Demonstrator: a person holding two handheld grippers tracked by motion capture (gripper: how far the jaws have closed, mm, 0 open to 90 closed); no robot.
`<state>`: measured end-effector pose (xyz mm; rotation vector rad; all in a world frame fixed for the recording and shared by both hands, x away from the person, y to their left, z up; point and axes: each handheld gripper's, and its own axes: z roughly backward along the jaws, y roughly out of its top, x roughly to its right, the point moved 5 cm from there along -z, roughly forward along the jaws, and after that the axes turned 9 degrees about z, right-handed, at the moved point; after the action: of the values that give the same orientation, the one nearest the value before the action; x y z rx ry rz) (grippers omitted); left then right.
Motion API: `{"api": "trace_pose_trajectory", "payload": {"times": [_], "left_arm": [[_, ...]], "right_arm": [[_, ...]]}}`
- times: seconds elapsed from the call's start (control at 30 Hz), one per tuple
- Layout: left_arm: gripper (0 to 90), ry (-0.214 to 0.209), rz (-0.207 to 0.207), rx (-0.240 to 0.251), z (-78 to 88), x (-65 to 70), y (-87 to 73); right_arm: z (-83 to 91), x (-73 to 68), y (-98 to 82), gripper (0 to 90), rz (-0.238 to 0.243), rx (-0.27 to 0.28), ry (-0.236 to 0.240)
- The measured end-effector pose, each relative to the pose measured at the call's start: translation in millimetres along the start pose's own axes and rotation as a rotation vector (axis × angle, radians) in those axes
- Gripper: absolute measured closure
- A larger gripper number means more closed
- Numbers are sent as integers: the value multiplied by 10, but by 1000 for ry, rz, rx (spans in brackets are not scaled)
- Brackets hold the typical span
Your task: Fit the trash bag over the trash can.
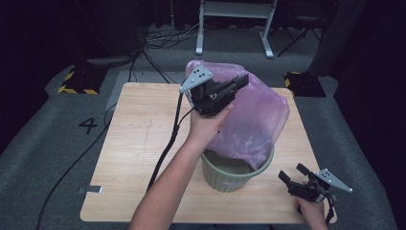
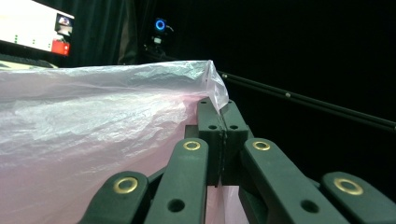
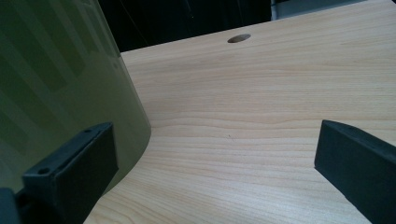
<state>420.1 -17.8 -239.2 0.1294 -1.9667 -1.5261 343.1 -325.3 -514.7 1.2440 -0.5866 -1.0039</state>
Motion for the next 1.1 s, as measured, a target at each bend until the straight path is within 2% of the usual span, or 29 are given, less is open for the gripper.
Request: {"api": "trace_pose_trajectory", "payload": {"times": [0.17,0.27,0.33,0.43,0.47,0.5,0.6,0.67,0.83,0.93,1.0,1.1], "left_arm": [[899,-2,0,-15,-14,-33,-112],[899,8,31,-26,30,-116,-212],[898,13,35,-27,49,-141,-237],[899,37,42,-49,132,-205,-337],[899,52,44,-72,201,-252,-405],[899,52,44,-72,201,-252,-405],[899,78,44,-112,357,-303,-526],[899,84,42,-118,381,-308,-546],[899,114,30,-187,545,-321,-668],[898,171,11,-264,636,-330,-710],[898,174,10,-316,679,-335,-743],[898,165,-7,-360,749,-300,-783]], "right_arm": [[1,2,0,0,-3,2,3],[1,1,0,0,-2,1,2],[1,0,0,0,-2,1,2],[0,2,0,0,-2,1,1],[0,0,0,0,-1,0,0],[0,0,0,0,-1,0,0],[-1,1,0,0,0,-1,-1],[-3,1,0,0,-1,-3,-3],[-2,-2,0,0,2,-2,-4],[-1,-2,0,0,3,-1,-7],[-1,0,0,0,2,-1,-8],[-3,-2,0,0,3,-2,-9]]}}
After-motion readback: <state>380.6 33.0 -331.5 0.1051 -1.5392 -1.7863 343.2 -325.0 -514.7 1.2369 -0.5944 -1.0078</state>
